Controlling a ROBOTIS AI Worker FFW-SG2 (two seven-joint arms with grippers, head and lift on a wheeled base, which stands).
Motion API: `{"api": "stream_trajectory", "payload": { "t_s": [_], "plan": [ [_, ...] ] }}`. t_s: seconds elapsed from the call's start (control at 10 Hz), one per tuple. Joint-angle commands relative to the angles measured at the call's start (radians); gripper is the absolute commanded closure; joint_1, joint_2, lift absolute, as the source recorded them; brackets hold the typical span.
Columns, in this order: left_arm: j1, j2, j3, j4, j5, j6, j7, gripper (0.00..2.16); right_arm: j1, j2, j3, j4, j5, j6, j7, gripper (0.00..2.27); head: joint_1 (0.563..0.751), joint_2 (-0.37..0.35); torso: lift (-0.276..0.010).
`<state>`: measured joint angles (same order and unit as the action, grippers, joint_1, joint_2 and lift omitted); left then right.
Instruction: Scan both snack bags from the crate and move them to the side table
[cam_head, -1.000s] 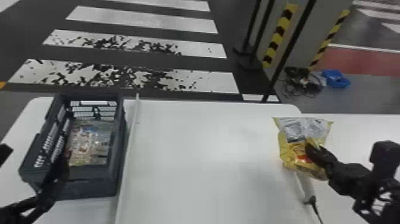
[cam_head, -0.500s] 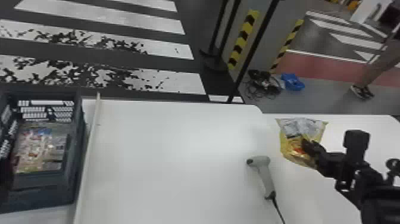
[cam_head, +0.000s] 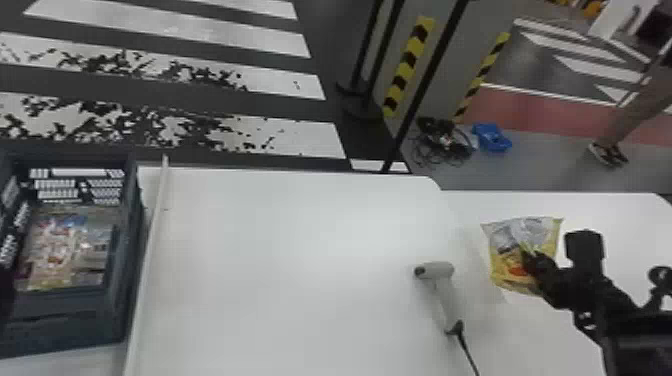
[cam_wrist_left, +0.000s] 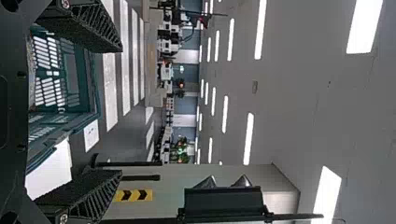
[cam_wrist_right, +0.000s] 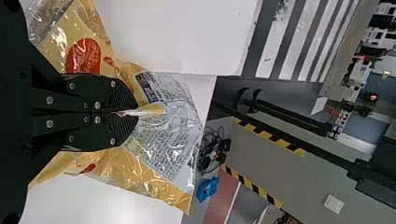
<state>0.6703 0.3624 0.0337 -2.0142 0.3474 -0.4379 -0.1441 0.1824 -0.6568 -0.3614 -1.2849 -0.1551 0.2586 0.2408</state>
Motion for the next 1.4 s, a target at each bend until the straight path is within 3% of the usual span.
{"api": "stream_trajectory", "payload": {
  "t_s": [0.0,0.4,0.5,0.6,1.0,1.1,1.3],
  "plan": [
    [0.006,0.004,0.003,-0.003,0.005,-0.017,0.000,0.07,-0.031,-0.027,0.052,0.076,0.061,-0.035,-0.023,2.24,0.695,-0.350,-0.095],
    [0.025,0.007,0.009,-0.001,0.013,-0.060,-0.006,0.07,-0.067,-0.086,0.068,0.196,0.085,-0.124,-0.024,2.23,0.695,-0.350,-0.095],
    [0.025,0.004,0.009,-0.003,0.013,-0.060,-0.008,0.07,-0.061,-0.084,0.068,0.199,0.075,-0.195,-0.024,1.56,0.695,-0.350,-0.095],
    [0.025,0.000,0.008,-0.005,0.012,-0.060,-0.008,0.07,-0.049,-0.083,0.068,0.199,0.069,-0.207,-0.020,0.01,0.695,-0.350,-0.095],
    [0.037,-0.005,0.011,-0.025,0.010,-0.060,-0.008,0.06,0.022,-0.037,0.018,0.145,0.042,-0.318,-0.051,0.00,0.695,-0.350,-0.095],
    [0.040,-0.008,0.012,-0.028,0.008,-0.057,-0.005,0.06,0.143,0.008,-0.057,-0.042,-0.040,-0.321,-0.049,0.00,0.695,-0.350,-0.095],
    [0.035,-0.016,0.012,-0.028,0.007,-0.054,0.001,0.05,0.284,0.149,-0.148,-0.378,-0.121,-0.222,-0.046,0.03,0.695,-0.350,-0.095]
  ]
}}
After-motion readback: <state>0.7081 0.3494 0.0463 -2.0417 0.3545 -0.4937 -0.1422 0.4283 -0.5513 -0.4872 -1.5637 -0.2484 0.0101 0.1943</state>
